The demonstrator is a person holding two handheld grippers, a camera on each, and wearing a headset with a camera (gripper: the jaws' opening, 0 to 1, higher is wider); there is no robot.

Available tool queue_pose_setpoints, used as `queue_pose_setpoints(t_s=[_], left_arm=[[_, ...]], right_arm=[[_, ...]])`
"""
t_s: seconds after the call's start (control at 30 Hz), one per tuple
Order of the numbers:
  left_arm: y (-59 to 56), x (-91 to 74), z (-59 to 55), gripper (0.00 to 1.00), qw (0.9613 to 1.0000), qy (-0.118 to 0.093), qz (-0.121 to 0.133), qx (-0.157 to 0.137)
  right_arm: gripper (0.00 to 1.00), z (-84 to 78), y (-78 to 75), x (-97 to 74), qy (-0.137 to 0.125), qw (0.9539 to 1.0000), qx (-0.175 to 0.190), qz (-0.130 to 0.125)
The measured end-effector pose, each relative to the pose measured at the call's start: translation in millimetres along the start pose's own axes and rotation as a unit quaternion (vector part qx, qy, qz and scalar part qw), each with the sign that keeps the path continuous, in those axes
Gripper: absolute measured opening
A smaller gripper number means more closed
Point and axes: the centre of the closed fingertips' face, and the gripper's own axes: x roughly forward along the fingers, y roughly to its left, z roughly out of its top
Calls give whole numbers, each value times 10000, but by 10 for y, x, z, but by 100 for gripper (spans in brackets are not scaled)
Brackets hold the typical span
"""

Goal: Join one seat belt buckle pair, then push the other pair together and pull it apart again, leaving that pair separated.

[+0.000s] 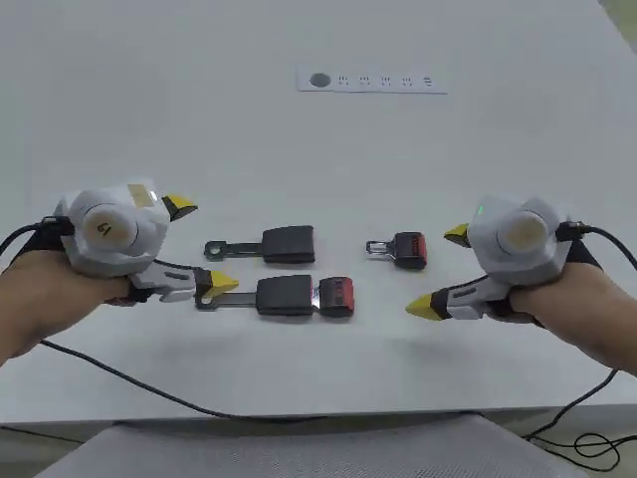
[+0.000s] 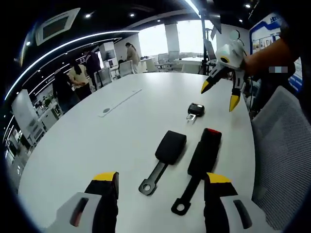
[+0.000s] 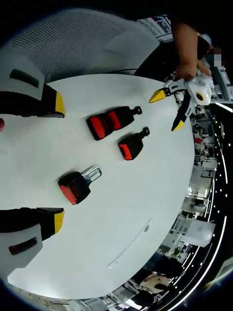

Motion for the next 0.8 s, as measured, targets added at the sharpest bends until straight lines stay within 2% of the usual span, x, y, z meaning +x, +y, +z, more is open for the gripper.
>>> queue_pose_setpoints(t_s=[0.1, 0.27, 0.33, 0.5, 0.57, 0.67, 0.8], left_arm=[[-51, -94, -69, 81, 9999, -23, 80, -147], [-103, -236, -246, 87, 9991, 22, 260, -348], [-201, -268, -257, 90, 9985, 13, 287, -466], [-232, -384, -351, 100, 9967, -33, 416, -703], [-208, -434, -262, 100, 9944, -359, 691, -719], [-217, -474, -319, 100, 9937, -334, 675, -827], [-303, -462, -343, 100, 9933, -291, 631, -923]], right_arm=[[81, -66, 12, -43, 0, 9999, 55, -126], [87, -46, 39, -101, -245, 9986, 412, -203], [91, -24, 74, -125, -360, 9980, 452, -255], [99, -17, 127, -158, -642, 9950, 673, -353], [99, -20, 164, -164, -672, 9947, 684, -363], [99, 0, 240, -196, -812, 9939, 653, -366], [99, 2, 289, -252, -866, 9924, 726, -492]])
